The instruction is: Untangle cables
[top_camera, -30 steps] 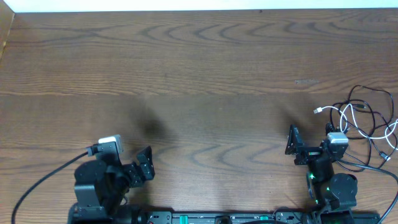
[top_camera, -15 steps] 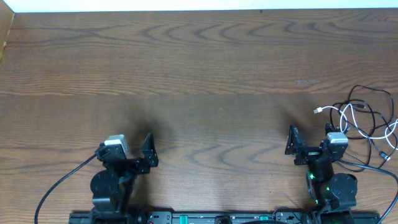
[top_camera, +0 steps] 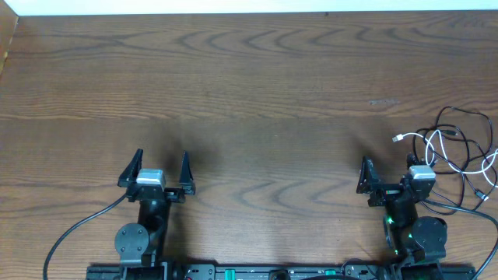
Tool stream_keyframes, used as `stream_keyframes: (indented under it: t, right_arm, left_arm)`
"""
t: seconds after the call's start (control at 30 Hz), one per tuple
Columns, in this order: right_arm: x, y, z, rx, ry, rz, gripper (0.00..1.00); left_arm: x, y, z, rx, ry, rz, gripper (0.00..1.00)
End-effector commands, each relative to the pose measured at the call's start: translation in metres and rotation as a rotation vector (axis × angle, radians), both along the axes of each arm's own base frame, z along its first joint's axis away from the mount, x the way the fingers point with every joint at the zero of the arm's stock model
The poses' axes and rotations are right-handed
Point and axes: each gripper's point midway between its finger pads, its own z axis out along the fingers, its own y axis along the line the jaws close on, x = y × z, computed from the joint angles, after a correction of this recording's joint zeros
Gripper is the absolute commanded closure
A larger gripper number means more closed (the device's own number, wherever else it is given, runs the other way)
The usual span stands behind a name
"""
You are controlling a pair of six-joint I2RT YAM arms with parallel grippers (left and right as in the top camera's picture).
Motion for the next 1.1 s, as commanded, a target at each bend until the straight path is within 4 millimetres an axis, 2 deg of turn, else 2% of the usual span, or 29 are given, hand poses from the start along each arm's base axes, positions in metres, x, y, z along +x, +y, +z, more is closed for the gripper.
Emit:
stream_keyframes:
  t: [0.0,0.1,0.23,1.07]
  right_arm:
    - [0.000,-0.001,-0.001,-0.001,0.003,-0.003,0.01]
    - [0.000,-0.001,-0.001,-0.001,0.003,-0.003,0.01]
    - [0.000,-0.001,-0.001,-0.001,0.003,-0.003,0.01]
    - [0.000,-0.001,-0.001,-0.001,0.003,-0.003,0.01]
  left_arm:
    - [0.002,0.005,-0.013,0.080,0.018,0.036,0.04]
    - [0.002,0.010,-0.022,0.079,0.059,0.063,0.04]
    - [0.000,0.010,-0.056,0.084,0.196,0.056,0.04]
    - [0.000,0.011,-0.057,0.084,0.201,0.060,0.04]
